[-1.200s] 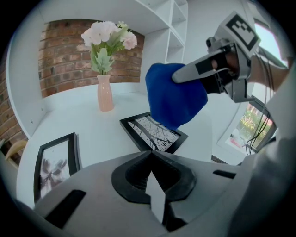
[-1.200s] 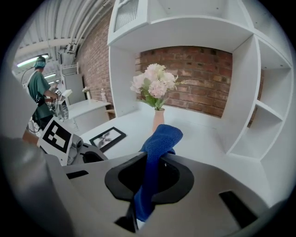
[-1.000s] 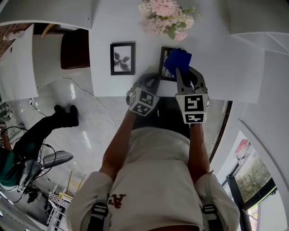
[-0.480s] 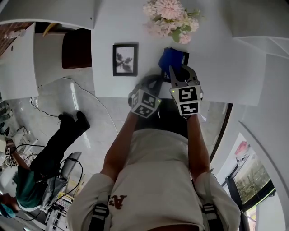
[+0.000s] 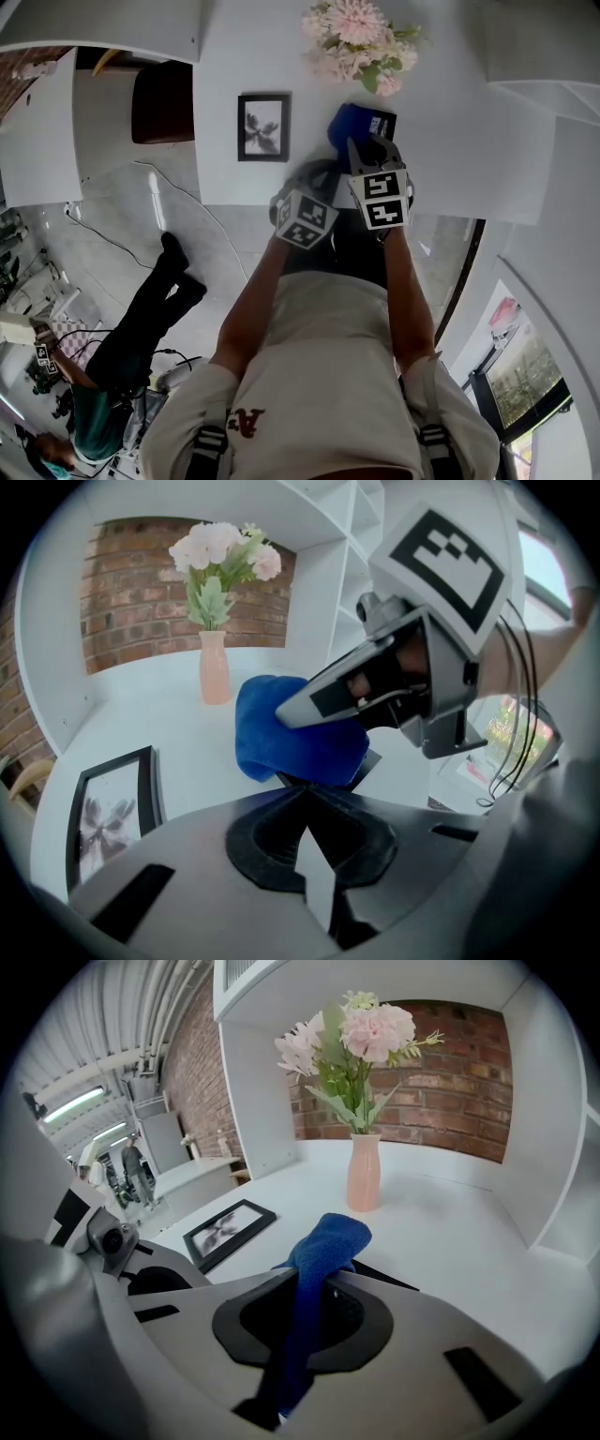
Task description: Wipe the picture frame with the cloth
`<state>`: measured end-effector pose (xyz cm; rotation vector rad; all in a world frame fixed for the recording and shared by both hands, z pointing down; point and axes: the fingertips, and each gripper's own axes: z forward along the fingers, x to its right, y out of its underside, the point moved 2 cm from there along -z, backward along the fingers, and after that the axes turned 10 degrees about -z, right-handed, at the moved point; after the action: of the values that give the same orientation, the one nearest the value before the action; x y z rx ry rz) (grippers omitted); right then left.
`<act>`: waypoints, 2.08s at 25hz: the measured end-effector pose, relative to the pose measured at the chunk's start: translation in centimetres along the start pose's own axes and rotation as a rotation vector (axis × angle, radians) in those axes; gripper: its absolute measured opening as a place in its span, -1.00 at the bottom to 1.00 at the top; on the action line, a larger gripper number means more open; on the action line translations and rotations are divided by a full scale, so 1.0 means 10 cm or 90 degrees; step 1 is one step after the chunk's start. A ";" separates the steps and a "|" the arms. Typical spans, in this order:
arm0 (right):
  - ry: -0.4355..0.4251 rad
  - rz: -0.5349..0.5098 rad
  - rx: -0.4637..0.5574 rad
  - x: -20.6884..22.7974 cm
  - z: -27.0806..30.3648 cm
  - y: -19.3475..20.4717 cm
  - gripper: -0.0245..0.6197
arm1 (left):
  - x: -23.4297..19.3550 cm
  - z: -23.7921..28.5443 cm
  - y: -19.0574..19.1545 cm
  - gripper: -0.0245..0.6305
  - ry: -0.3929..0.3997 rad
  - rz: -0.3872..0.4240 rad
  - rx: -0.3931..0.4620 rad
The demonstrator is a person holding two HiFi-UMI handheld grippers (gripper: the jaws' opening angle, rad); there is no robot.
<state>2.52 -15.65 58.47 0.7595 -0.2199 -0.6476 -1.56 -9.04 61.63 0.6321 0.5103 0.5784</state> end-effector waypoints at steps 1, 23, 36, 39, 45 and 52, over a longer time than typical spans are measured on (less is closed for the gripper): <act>-0.001 0.000 -0.002 0.00 0.03 0.01 -0.84 | 0.00 0.00 0.00 -0.93 0.000 0.000 0.000; 0.003 -0.043 -0.022 0.03 0.16 0.16 -0.84 | -0.01 -0.01 0.00 -0.93 -0.005 -0.014 0.001; 0.022 -0.046 -0.035 0.17 0.07 0.27 -0.84 | -0.02 0.00 0.00 -0.93 -0.010 -0.016 0.000; 0.028 -0.044 -0.040 0.21 0.04 0.30 -0.84 | -0.02 0.00 0.00 -0.93 -0.011 -0.019 0.001; 0.042 -0.047 -0.050 0.29 -0.03 0.37 -0.84 | -0.02 0.00 0.00 -0.93 -0.013 -0.018 0.000; 0.053 -0.052 -0.058 0.34 -0.07 0.38 -0.84 | -0.02 0.01 0.00 -0.93 -0.013 -0.019 0.001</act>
<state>7.27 -15.26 60.50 0.7093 -0.0833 -0.6973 -1.68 -9.22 61.72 0.6301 0.4994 0.5435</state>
